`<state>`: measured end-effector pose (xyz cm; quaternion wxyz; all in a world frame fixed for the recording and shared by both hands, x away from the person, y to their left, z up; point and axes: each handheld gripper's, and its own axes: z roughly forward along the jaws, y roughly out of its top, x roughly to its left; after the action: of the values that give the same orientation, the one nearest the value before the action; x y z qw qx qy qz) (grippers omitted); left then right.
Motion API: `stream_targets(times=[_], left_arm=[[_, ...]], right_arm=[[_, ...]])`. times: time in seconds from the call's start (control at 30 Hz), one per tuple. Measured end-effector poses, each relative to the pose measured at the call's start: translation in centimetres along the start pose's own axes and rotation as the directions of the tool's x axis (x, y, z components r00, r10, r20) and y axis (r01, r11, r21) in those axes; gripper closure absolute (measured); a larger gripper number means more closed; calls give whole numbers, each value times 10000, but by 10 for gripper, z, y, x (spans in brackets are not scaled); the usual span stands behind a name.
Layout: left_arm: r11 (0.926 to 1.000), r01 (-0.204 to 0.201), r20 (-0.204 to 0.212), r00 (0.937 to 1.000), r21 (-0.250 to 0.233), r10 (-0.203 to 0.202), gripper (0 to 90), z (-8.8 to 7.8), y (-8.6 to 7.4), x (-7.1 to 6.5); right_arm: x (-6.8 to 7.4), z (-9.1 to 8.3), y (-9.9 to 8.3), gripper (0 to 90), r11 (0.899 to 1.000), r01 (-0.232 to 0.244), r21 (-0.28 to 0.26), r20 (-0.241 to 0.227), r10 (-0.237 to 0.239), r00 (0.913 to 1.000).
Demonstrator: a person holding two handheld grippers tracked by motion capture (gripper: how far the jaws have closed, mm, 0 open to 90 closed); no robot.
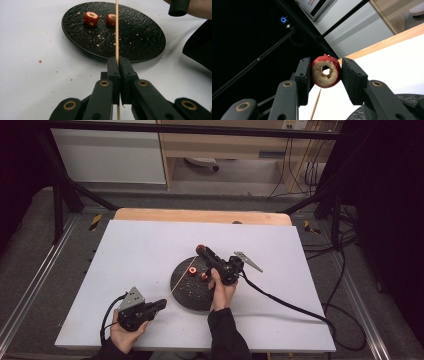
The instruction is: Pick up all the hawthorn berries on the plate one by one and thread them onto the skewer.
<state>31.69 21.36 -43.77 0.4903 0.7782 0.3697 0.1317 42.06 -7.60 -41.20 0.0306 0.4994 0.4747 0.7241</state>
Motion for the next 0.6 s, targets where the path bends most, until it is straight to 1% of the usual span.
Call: stream_targets(times=[0.3, 0.6], left_arm=[[10000, 30, 6, 10000, -9, -30, 879, 2, 0, -2], [9996, 240, -7, 9997, -139, -240, 880, 5, 1, -5]], right_arm=[[-1, 1, -4, 605, 9999, -112, -51, -37, 112, 9999], [-1, 0, -10, 606, 9996, -274, -92, -194, 272, 9994]])
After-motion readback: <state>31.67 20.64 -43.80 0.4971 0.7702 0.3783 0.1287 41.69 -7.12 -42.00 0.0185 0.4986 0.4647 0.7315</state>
